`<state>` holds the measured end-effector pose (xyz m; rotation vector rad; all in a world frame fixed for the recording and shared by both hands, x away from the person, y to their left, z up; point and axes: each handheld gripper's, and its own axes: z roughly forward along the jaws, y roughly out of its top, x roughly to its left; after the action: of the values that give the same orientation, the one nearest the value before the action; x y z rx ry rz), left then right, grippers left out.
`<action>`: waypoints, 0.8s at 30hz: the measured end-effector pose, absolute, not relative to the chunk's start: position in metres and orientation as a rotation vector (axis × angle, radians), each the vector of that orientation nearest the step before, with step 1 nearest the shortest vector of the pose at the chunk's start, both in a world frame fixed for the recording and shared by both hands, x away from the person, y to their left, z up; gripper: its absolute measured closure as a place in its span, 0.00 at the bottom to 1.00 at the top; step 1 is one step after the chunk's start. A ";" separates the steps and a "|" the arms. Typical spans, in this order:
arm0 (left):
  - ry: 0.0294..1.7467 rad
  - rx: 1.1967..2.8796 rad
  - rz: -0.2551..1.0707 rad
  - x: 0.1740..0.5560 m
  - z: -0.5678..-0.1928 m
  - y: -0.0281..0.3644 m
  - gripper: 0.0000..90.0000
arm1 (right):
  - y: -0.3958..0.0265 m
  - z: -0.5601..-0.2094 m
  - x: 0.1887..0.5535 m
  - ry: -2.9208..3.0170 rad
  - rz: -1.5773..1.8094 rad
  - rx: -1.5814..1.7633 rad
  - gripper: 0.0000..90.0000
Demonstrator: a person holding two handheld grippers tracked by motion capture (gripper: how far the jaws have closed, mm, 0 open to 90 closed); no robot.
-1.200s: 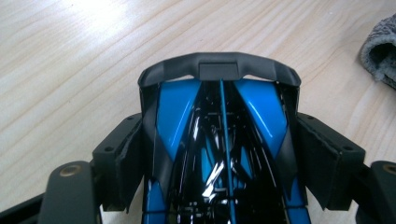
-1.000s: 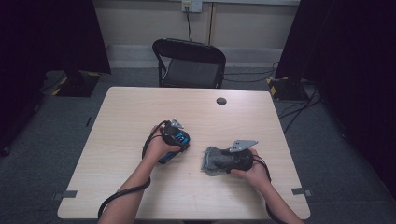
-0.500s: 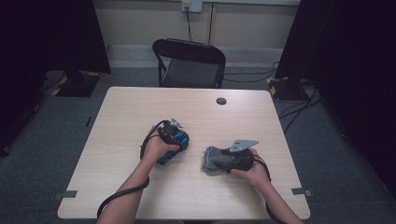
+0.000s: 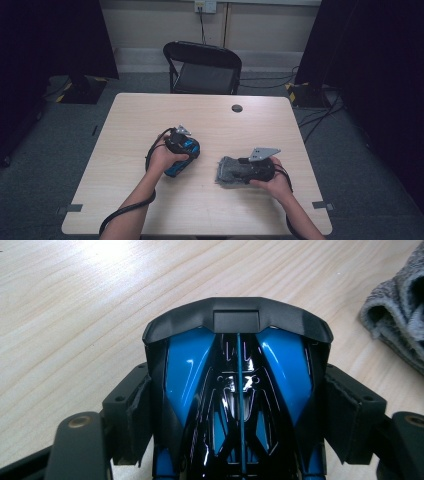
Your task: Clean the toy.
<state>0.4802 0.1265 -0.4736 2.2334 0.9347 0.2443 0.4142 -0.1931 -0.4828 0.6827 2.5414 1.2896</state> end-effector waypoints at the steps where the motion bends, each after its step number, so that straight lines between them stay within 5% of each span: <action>1: 0.931 2.236 0.249 0.480 -0.472 0.127 0.28 | -0.193 -0.484 0.414 2.564 1.291 0.668 0.46; 9: 0.899 2.224 0.244 0.475 -0.461 0.125 0.28 | -0.186 -0.494 0.417 2.622 1.171 0.720 0.55; 14: 0.870 2.217 0.241 0.470 -0.454 0.121 0.28 | -0.186 -0.492 0.418 2.621 1.143 0.794 0.83; 24: 0.796 2.227 0.231 0.459 -0.441 0.112 0.28 | -0.182 -0.477 0.428 2.595 1.117 0.969 0.91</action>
<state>0.4595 0.1120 -0.4410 2.2270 0.7960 0.2314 0.4279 -0.1815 -0.4773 0.9687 2.5952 1.1168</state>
